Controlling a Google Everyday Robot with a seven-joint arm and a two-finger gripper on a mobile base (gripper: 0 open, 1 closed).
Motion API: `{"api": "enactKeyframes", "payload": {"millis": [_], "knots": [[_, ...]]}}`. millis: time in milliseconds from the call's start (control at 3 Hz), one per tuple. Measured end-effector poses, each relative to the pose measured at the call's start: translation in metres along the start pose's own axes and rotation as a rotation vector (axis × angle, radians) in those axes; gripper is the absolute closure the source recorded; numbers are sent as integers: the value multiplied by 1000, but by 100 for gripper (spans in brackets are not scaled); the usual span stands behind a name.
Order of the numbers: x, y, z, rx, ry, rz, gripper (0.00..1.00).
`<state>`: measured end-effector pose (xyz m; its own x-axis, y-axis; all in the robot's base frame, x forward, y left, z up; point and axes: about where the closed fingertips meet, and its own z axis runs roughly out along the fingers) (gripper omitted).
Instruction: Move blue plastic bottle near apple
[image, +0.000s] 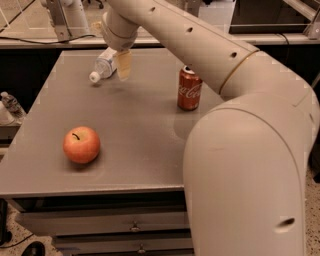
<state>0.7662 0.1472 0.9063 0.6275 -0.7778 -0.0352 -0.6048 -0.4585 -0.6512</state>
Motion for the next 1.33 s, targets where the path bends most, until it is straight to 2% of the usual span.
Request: {"api": "enactKeyframes", "payload": {"millis": [667, 1333], "knots": [[29, -7, 25, -65, 128, -167, 0], [29, -4, 45, -137, 190, -338, 0]]}}
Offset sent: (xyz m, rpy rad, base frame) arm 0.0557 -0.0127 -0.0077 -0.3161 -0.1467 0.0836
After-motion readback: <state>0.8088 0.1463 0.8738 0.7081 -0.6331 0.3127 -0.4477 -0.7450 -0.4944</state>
